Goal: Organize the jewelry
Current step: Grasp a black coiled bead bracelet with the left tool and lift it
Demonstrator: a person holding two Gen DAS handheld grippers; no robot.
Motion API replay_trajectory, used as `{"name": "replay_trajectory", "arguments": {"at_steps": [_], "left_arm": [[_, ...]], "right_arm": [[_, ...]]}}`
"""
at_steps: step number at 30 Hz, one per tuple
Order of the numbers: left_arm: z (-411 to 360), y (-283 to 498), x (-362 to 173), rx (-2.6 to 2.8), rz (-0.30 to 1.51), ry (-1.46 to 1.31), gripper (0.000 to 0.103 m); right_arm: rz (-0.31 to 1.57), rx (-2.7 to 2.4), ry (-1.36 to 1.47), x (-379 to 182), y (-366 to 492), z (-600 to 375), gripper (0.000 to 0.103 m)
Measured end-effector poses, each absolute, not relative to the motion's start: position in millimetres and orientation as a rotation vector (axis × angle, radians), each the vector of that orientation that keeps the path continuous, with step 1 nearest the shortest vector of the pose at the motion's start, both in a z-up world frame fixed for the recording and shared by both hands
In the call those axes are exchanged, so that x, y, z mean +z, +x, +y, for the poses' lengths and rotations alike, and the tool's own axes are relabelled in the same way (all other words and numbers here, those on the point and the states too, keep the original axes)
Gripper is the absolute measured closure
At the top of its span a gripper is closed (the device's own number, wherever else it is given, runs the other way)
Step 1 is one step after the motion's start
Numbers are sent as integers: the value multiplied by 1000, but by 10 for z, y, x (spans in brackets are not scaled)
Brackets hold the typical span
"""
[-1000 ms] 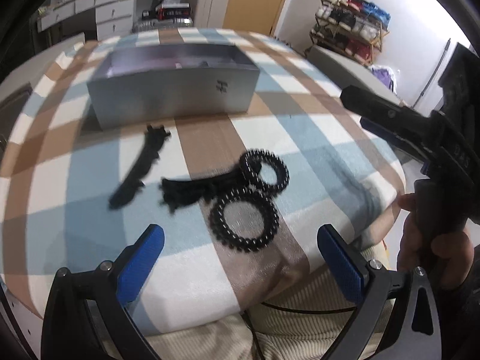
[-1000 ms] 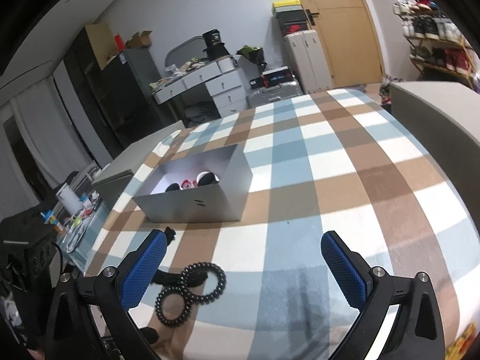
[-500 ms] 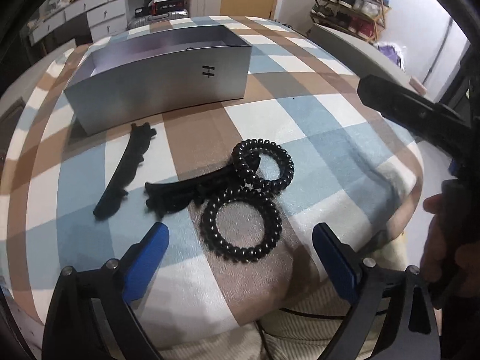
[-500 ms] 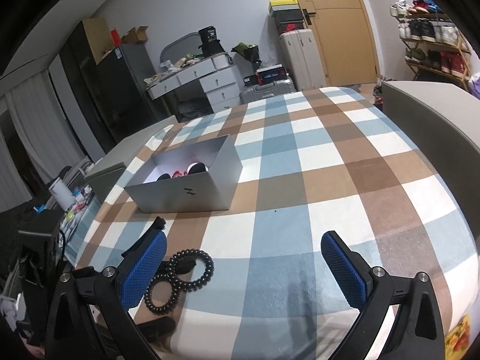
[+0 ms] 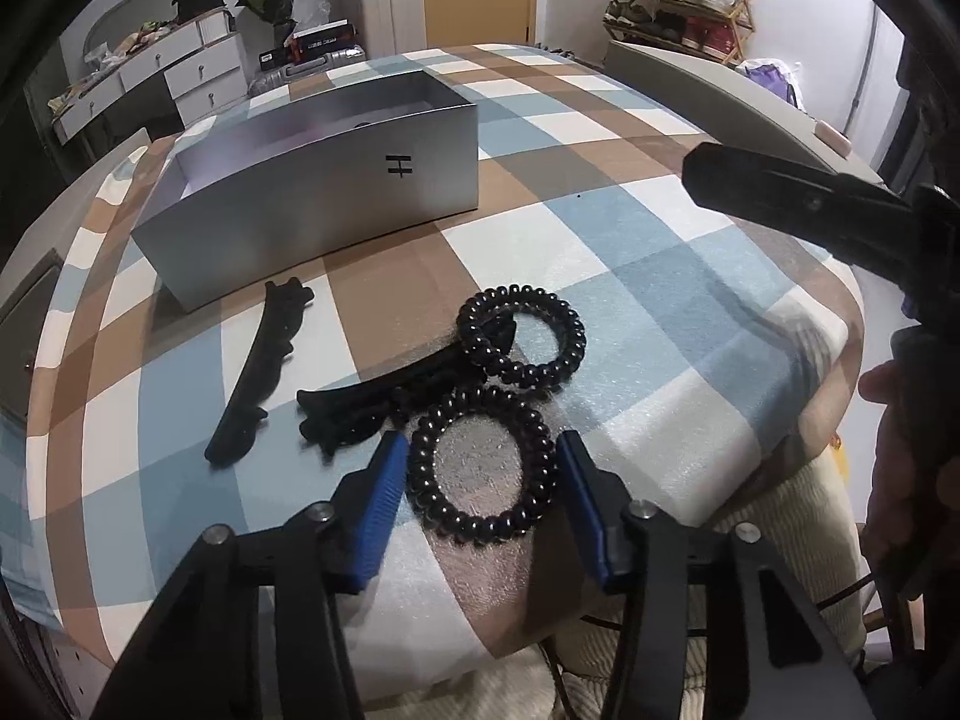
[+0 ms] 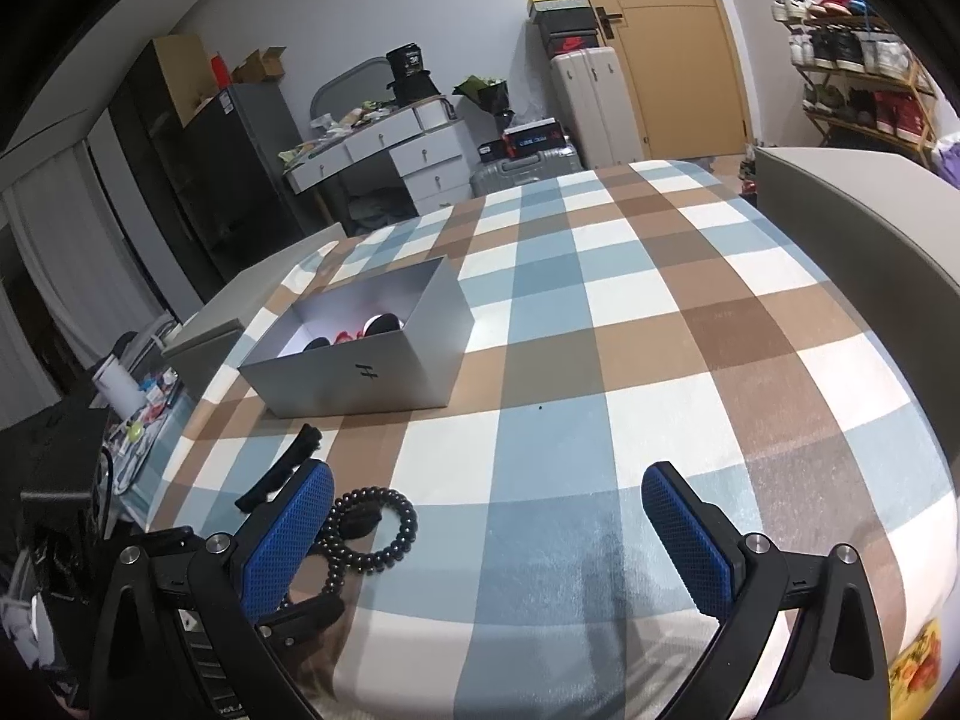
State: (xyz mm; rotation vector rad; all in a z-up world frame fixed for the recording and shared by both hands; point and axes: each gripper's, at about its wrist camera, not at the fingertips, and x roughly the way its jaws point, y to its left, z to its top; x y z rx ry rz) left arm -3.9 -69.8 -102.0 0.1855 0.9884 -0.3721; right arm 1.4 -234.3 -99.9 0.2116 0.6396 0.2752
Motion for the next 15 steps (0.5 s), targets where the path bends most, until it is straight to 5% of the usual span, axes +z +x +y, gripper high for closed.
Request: {"name": "replay_trajectory", "arguments": {"at_steps": [15], "left_arm": [[-591,-63,-894,-399,976,138,67]], "right_arm": [[676,353,223,-1044,48,-2303,0]]}}
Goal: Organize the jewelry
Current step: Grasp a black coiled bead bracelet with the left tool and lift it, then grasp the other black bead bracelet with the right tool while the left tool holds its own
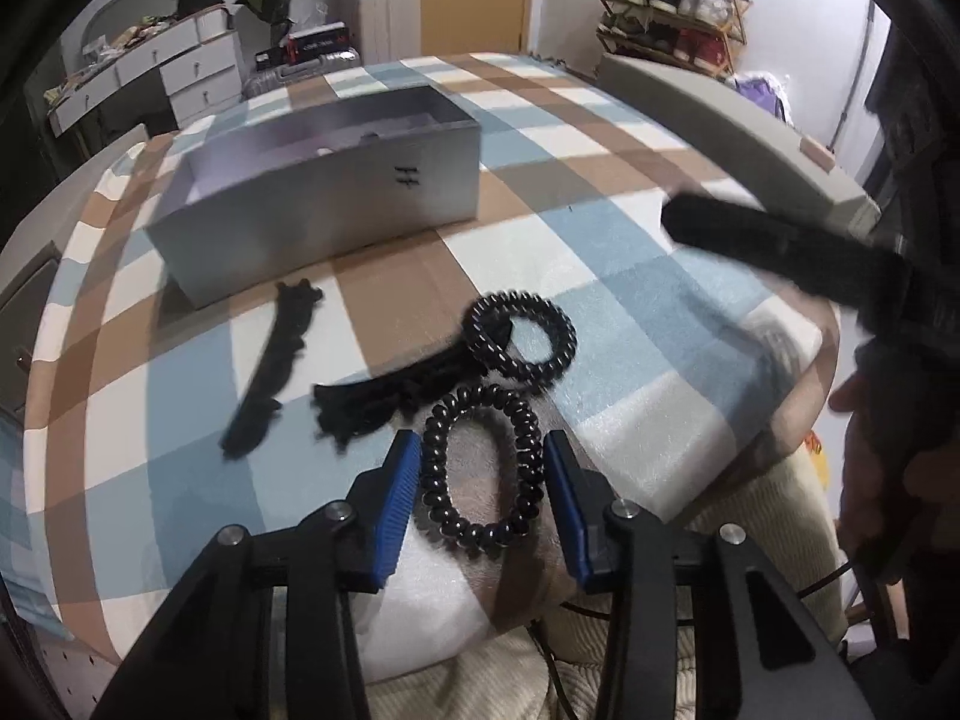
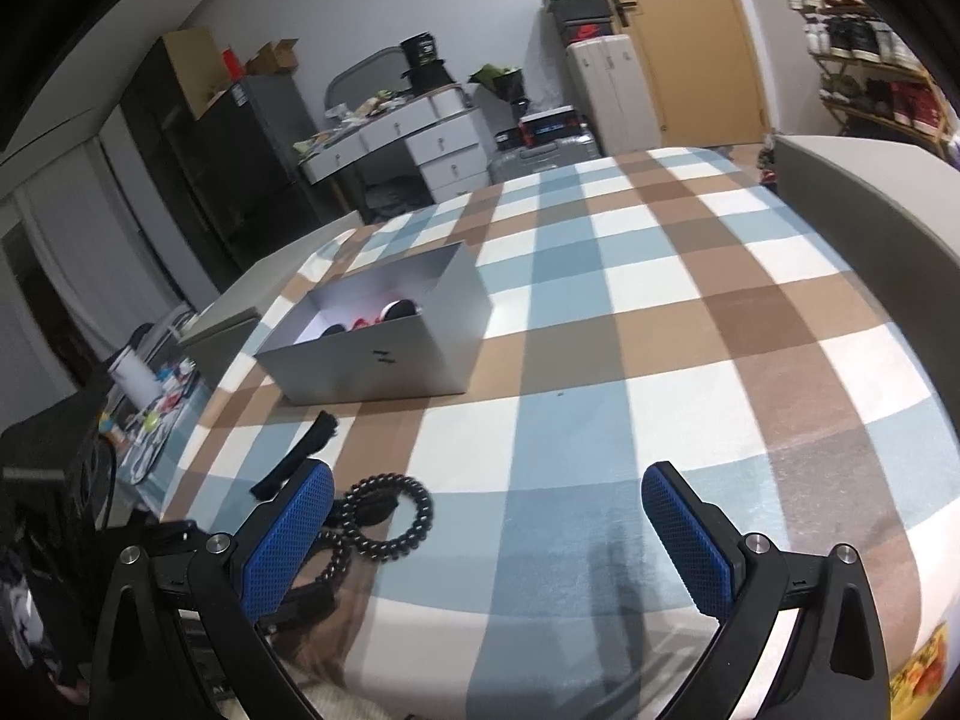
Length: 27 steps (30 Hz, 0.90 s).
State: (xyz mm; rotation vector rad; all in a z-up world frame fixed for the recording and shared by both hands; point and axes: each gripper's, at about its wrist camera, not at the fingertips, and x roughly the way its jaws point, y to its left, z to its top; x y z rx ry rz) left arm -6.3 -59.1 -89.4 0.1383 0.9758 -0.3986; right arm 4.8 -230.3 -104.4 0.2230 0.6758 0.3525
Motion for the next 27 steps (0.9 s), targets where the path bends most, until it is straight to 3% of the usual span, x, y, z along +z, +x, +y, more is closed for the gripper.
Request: {"name": "replay_trajectory", "arguments": {"at_steps": [14,21,23,27], "left_arm": [[-64,-9,-617,-321,902,-30,67],[125,7,-595,-286,887,-71,67],[168,22,-598,-286,890,-89,67],[205,17,-609,-277,888,-93,67]], "right_arm": [[754,509,107,-1258,145,-1754,1],[745,528,-71,-1308,146,-1507,12],[749,531,-122,-1336,138,-1444,22],[742,536,-188,-1348,85,-1371,28]]}}
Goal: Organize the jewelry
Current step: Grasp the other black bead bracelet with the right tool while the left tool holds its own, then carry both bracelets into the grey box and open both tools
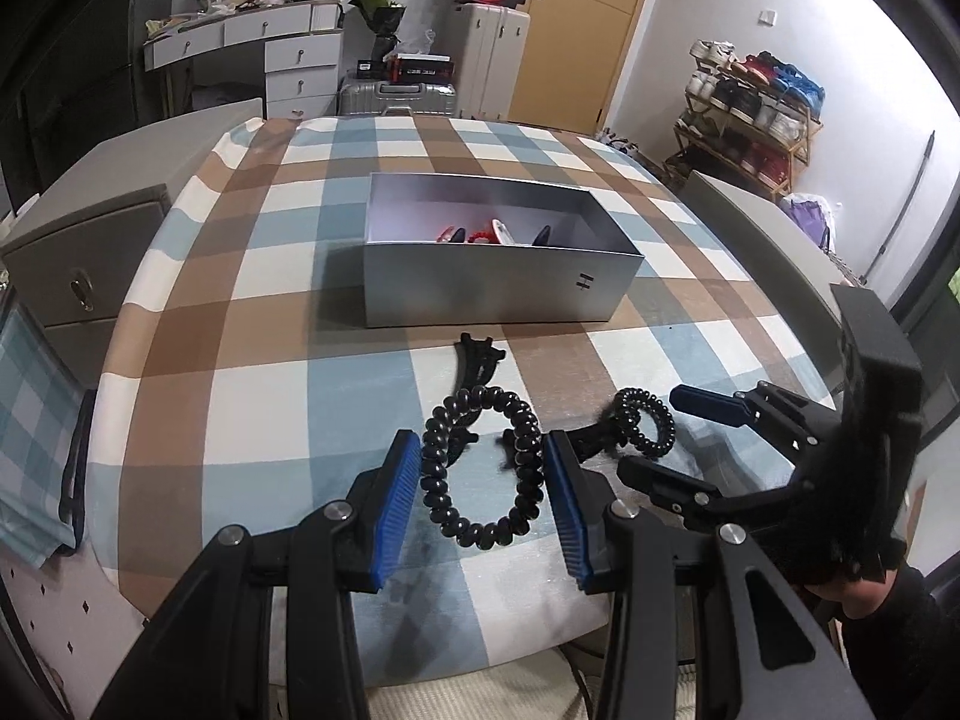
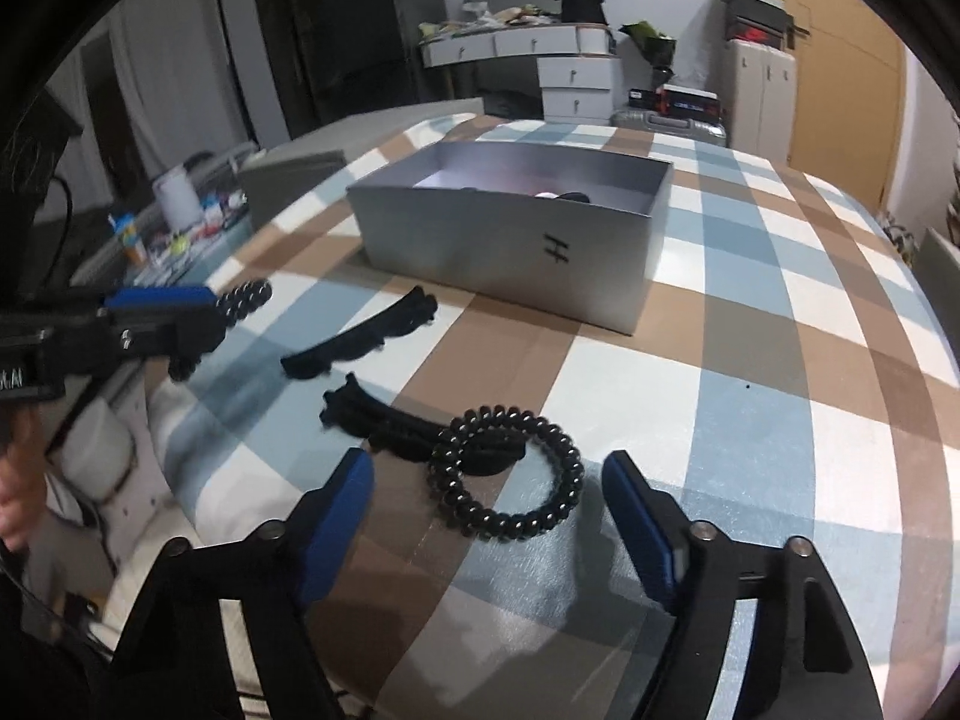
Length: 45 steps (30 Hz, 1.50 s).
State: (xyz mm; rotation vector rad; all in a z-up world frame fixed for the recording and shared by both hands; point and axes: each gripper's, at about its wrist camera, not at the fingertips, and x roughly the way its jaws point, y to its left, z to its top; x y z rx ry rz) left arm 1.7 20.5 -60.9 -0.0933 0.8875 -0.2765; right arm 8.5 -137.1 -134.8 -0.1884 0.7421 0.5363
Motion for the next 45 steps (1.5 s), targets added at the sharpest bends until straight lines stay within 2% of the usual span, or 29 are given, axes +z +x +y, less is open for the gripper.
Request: {"name": "replay_trajectory", "arguments": {"at_steps": [1,4,6,8,12,13,14,15,33,45], "left_arm": [[215,13,-610,-277,888,-94,67],[240,10,-613,-274,885,-100,67],[252,1,-609,-276,883,-102,67],[256,0,-607,-275,883,-102,67],[273,-3,-604,-269,884,-106,67],[280,-5,-602,-268,883,-106,67],[286,-5,-601,-266,883,-106,67],[292,-2,-604,-266,884,-106,67],[299,1,-638,-258,896,-106,67],[345,117,-483,-252,855,-121,67]], "right_arm": [[733,537,-206,-1348,65,-1355,29],[734,507,-251,-1371,71,-1322,41],[741,492,-252,-1375,101,-1343,46],[742,490,-234,-1362,121,-1377,56],[724,491,-245,-1344,100,-1379,62],[717,496,-256,-1340,85,-1366,73],[719,494,-266,-1345,78,-1353,88],[722,492,-272,-1355,81,-1346,91],[682,530,-100,-1191,62,-1622,94],[603,588,21,-763,81,-1711,94]]}}
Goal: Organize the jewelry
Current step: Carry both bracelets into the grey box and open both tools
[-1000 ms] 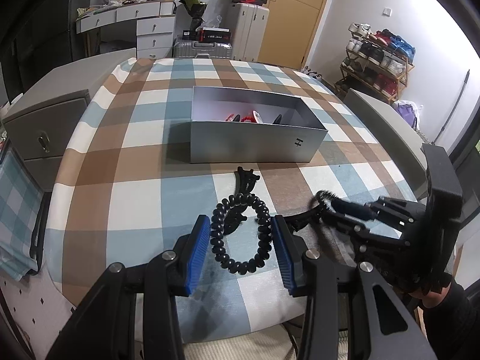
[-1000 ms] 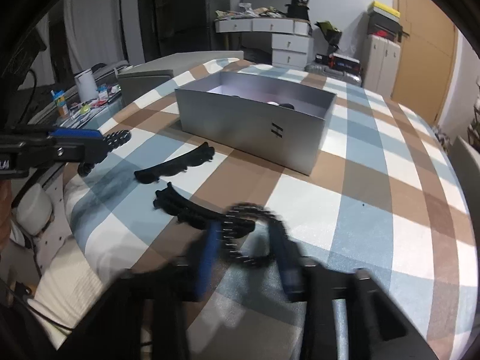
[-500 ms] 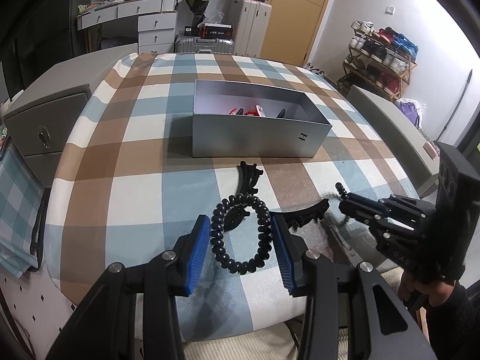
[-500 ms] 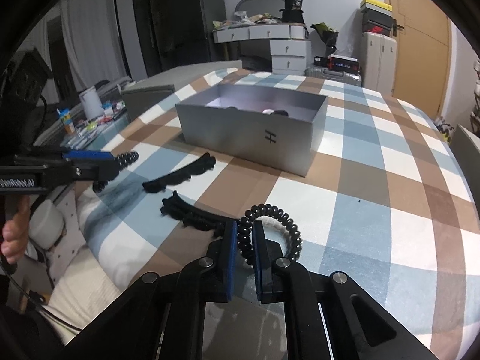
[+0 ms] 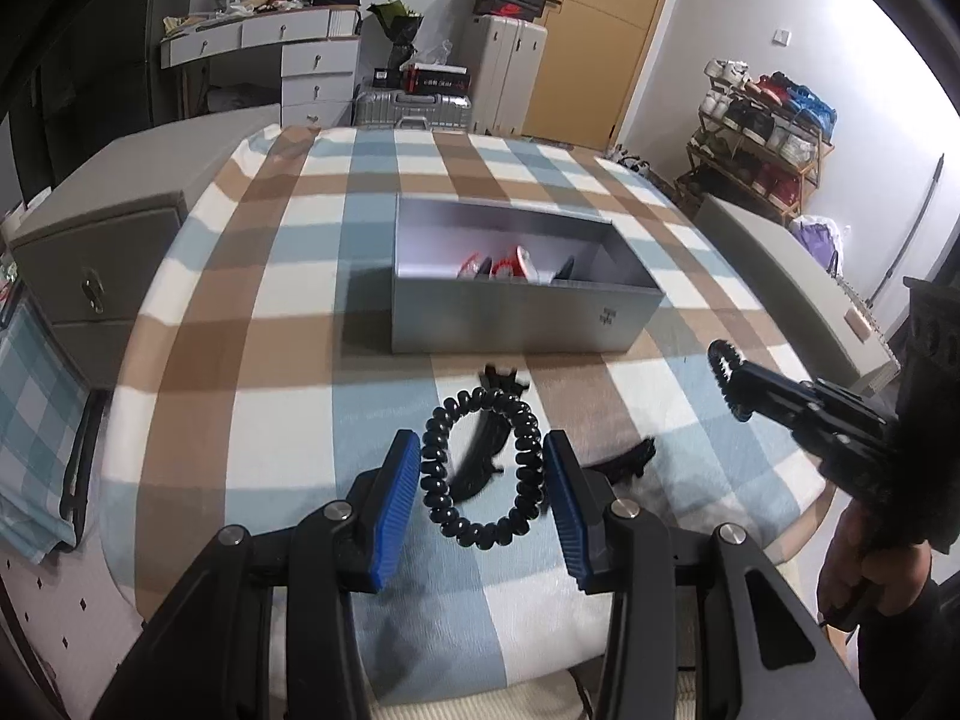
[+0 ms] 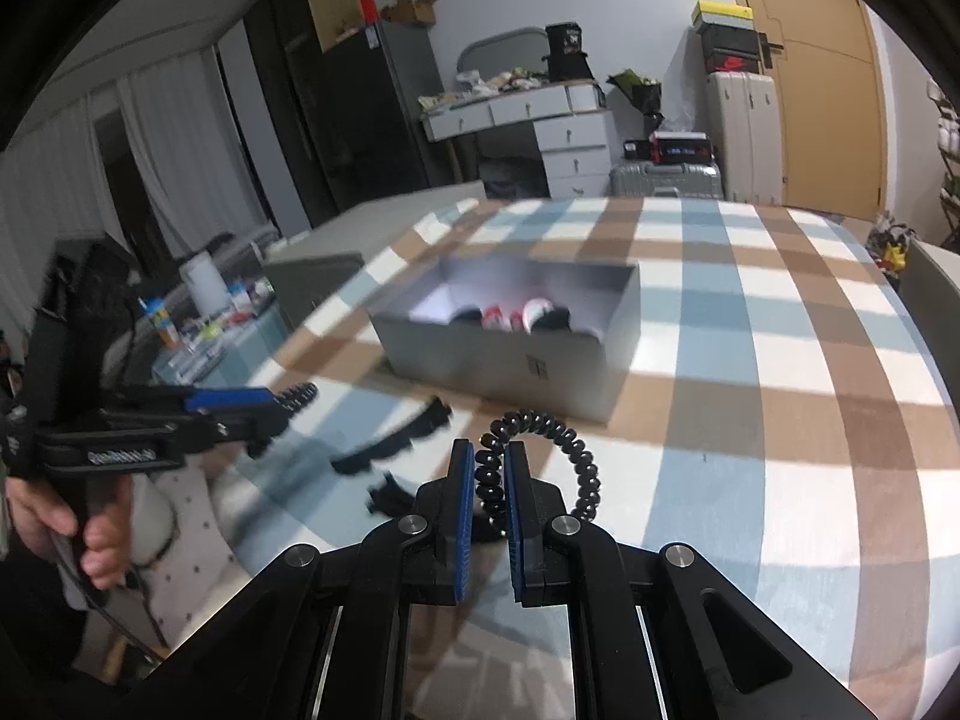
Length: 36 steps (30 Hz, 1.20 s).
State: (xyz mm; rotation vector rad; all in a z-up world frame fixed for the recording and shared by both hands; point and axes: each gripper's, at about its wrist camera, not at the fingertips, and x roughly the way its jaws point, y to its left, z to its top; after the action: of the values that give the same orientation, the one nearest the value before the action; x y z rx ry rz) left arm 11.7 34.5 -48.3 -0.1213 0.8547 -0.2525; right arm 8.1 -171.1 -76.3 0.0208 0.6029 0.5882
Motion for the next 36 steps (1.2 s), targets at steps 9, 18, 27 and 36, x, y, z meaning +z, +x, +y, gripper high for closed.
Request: {"name": "replay_trajectory", "arguments": {"at_steps": [9,18,27,36], "left_arm": [[340,457,-211,-274,777,-126,67],[255,925,-207,-320,776,-156,67],[208,1230,-400,-341,837,-169,67],[179,1330,-524,-347,872,-177,67]], "right_arm": [[529,641,64,-362,356,-1632,94],[514,678,94,-245,784,-1534,94],[572,715,117,-420,1209,-1382,94],[640,701,131,-659,1486,-1353,94]]}}
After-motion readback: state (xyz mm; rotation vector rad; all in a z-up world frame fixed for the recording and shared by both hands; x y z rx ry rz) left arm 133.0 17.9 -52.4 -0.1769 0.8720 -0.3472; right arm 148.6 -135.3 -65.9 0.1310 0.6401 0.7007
